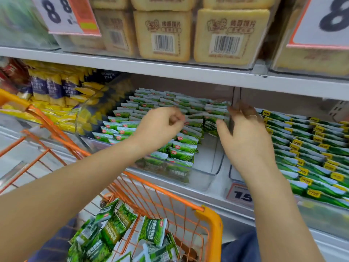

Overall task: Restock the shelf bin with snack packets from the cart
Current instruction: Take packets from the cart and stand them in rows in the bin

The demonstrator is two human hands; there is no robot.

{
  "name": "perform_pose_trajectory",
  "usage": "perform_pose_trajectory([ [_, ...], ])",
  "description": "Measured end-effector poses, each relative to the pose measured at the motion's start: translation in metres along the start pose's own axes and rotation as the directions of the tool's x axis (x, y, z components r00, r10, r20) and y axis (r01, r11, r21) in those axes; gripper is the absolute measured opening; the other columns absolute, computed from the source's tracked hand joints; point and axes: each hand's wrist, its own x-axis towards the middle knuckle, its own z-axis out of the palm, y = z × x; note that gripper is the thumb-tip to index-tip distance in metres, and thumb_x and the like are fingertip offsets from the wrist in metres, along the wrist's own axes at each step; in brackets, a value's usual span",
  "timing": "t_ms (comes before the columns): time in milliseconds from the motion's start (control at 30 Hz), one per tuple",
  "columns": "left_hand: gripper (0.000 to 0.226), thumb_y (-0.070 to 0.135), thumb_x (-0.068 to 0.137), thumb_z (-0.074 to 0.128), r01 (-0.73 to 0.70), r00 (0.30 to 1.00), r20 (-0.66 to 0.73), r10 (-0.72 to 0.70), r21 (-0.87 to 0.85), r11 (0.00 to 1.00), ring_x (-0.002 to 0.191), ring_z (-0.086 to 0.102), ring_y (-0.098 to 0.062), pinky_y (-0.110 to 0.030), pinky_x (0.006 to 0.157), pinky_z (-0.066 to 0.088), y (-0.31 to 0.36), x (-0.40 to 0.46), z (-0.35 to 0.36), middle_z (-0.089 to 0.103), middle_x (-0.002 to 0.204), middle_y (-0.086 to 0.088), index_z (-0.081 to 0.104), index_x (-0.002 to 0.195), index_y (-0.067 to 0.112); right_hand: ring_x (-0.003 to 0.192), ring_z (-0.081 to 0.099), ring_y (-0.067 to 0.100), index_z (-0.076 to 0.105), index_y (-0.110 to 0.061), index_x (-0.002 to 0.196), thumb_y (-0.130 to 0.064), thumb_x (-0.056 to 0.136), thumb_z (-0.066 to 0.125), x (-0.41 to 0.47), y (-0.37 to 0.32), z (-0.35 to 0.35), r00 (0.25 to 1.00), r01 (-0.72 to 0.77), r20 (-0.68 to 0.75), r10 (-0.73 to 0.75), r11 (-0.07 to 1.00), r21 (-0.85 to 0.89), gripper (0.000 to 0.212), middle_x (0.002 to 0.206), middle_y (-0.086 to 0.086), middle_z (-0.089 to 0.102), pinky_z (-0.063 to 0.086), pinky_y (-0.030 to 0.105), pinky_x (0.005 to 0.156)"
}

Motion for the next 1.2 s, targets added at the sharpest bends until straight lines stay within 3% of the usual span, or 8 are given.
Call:
perform_pose_trajectory([
  [133, 0.010, 0.024, 0.091, 0.061, -0.019, 0.998, 0.060, 0.024, -0.073, 0.997, 0.073, 0.063, -0.008, -0.028, 0.067, 0.047, -0.016, -0.085, -0.033, 0.067, 0.077, 0.014, 0.066, 0.087, 0.032, 0.091, 0.066, 0.020, 0.071, -0.017, 0.104, -0.028, 0.092, 0.049, -0.039, -0.030, -0.002, 0.932, 0.352, -0.146, -0.332, 0.926, 0.140, 0.027, 0.099, 0.000, 0.072, 0.048, 0.039, 0.092],
  [267, 0.020, 0.034, 0.090, 0.052, -0.173, 0.972, 0.174, 0.156, 0.088, 0.981, 0.088, 0.057, -0.001, -0.015, 0.076, 0.041, -0.041, -0.155, -0.061, 0.066, 0.087, 0.015, 0.069, 0.091, 0.024, 0.084, 0.068, 0.018, 0.067, -0.025, 0.112, -0.034, 0.096, 0.050, -0.074, -0.075, -0.008, 0.875, 0.418, 0.114, -0.471, 0.853, 0.314, 0.025, 0.091, -0.005, 0.072, 0.054, 0.038, 0.069],
  [367, 0.028, 0.037, 0.091, 0.043, -0.286, 0.947, 0.234, 0.223, 0.286, 0.915, 0.086, 0.061, -0.014, -0.031, 0.078, 0.048, -0.064, -0.193, -0.073, 0.067, 0.088, 0.010, 0.067, 0.097, 0.025, 0.101, 0.062, 0.018, 0.053, -0.034, 0.127, -0.046, 0.098, 0.038, -0.098, -0.112, 0.009, 0.684, 0.590, 0.443, -0.580, 0.796, 0.133, 0.034, 0.110, -0.008, 0.067, 0.043, 0.034, 0.088],
  [500, 0.034, 0.050, 0.098, 0.040, -0.193, 0.887, 0.462, -0.013, 0.396, 0.898, 0.099, 0.062, -0.014, -0.026, 0.075, 0.044, -0.087, -0.223, -0.074, 0.064, 0.111, 0.010, 0.054, 0.124, 0.033, 0.095, 0.061, 0.024, 0.052, -0.018, 0.118, -0.032, 0.100, 0.043, -0.117, -0.137, 0.032, 0.481, 0.832, 0.640, -0.599, 0.541, -0.118, 0.025, 0.096, 0.001, 0.066, 0.018, 0.044, 0.110],
  [667, 0.049, 0.050, 0.098, 0.040, -0.107, 0.613, 0.665, -0.426, 0.605, 0.789, 0.088, 0.056, -0.022, -0.030, 0.072, 0.044, -0.109, -0.234, -0.068, 0.058, 0.097, -0.004, 0.045, 0.136, 0.019, 0.068, 0.050, 0.026, 0.046, -0.011, 0.071, -0.011, 0.093, 0.049, -0.157, -0.163, 0.062, 0.125, 0.935, 0.846, -0.519, 0.347, 0.075, 0.023, 0.066, 0.003, 0.044, 0.030, 0.026, 0.048],
  [833, 0.046, 0.048, 0.099, 0.039, -0.076, 0.762, 0.584, -0.281, 0.511, 0.856, 0.116, 0.054, -0.021, -0.027, 0.083, 0.042, -0.105, -0.232, -0.070, 0.056, 0.131, 0.000, 0.041, 0.139, 0.024, 0.077, 0.051, 0.024, 0.063, -0.008, 0.104, -0.041, 0.097, 0.049, -0.187, -0.158, 0.118, -0.190, 0.954, 0.961, -0.199, 0.195, 0.229, 0.036, 0.077, 0.000, 0.047, 0.041, 0.032, 0.056],
  [1000, 0.048, 0.048, 0.099, 0.040, -0.056, 0.711, 0.630, -0.312, 0.493, 0.868, 0.113, 0.055, -0.022, -0.028, 0.081, 0.040, -0.111, -0.236, -0.071, 0.057, 0.128, -0.003, 0.041, 0.139, 0.022, 0.056, 0.040, 0.017, 0.059, -0.006, 0.115, -0.027, 0.099, 0.049, -0.207, -0.140, 0.150, -0.174, 0.928, 0.966, -0.193, 0.297, 0.227, 0.027, 0.074, 0.002, 0.047, 0.028, 0.029, 0.045],
  [1200, 0.048, 0.044, 0.099, 0.043, 0.007, 0.801, 0.540, -0.260, 0.425, 0.905, 0.118, 0.052, -0.019, -0.030, 0.089, 0.044, -0.116, -0.235, -0.081, 0.053, 0.134, 0.001, 0.036, 0.143, 0.026, 0.061, 0.046, 0.016, 0.061, -0.002, 0.099, -0.037, 0.094, 0.057, -0.143, -0.146, 0.126, 0.034, 0.512, 0.949, -0.313, 0.821, 0.253, 0.036, 0.072, 0.007, 0.052, 0.038, 0.032, 0.058],
])
